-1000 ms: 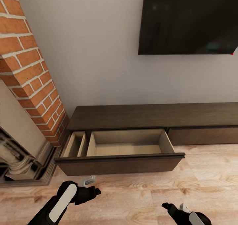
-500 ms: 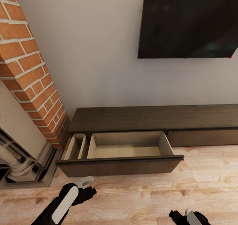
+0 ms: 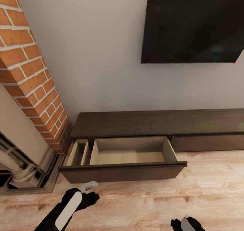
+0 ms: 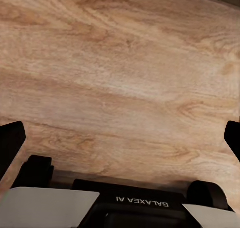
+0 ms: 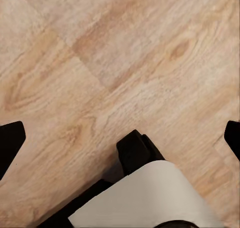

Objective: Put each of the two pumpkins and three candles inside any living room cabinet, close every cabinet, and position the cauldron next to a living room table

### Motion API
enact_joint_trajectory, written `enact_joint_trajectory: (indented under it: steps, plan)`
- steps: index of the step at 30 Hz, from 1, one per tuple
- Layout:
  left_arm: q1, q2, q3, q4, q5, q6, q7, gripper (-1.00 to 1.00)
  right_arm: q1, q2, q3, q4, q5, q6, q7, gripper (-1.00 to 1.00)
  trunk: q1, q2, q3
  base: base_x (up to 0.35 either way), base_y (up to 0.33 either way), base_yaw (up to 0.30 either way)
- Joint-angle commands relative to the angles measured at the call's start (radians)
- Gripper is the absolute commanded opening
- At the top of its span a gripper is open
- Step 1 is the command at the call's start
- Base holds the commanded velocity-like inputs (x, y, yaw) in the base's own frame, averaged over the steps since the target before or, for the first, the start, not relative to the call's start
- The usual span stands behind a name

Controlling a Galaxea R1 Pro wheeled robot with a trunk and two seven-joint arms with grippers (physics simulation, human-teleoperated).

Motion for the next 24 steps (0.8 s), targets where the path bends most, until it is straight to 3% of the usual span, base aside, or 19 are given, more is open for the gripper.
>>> enact_joint_trajectory:
  steps: [1,4,7,9,11,16,24]
  plan:
    - [-0.001,0.001,-0.002,0.000,-0.015,-0.002,0.011,1.00,0.000,0.008,0.005,-0.002,-0.006,-0.003,-0.040,1.00,-0.004,0.007,0.002,0.000,0.000,0.000]
    - [-0.001,-0.008,-0.001,0.017,-0.077,-0.006,0.012,1.00,0.000,0.031,0.014,-0.002,-0.005,-0.044,-0.083,1.00,-0.016,0.028,0.012,0.000,0.000,0.000]
    - [-0.001,-0.035,-0.001,0.053,-0.102,-0.007,0.011,1.00,0.000,0.043,0.064,-0.002,-0.006,-0.068,-0.094,1.00,-0.019,0.035,0.015,0.000,0.000,0.000]
    - [-0.001,-0.043,-0.001,0.062,-0.107,-0.010,0.009,1.00,0.000,0.045,0.104,-0.003,-0.006,-0.073,-0.096,1.00,-0.019,0.035,0.015,0.000,0.000,0.000]
    - [-0.001,-0.045,-0.001,0.065,-0.108,-0.010,0.009,1.00,0.000,0.046,0.117,-0.003,-0.007,-0.075,-0.095,1.00,-0.019,0.035,0.015,0.000,0.000,0.000]
    - [-0.001,-0.045,-0.001,0.067,-0.109,-0.013,0.009,1.00,0.000,0.046,0.126,-0.004,-0.007,-0.101,-0.093,1.00,-0.019,0.035,0.015,-0.049,0.000,0.000]
    - [-0.001,-0.047,-0.001,0.067,-0.109,-0.015,0.009,1.00,0.000,0.046,0.130,-0.003,-0.007,-0.139,-0.093,1.00,-0.019,0.035,0.015,-0.287,-0.066,0.000]
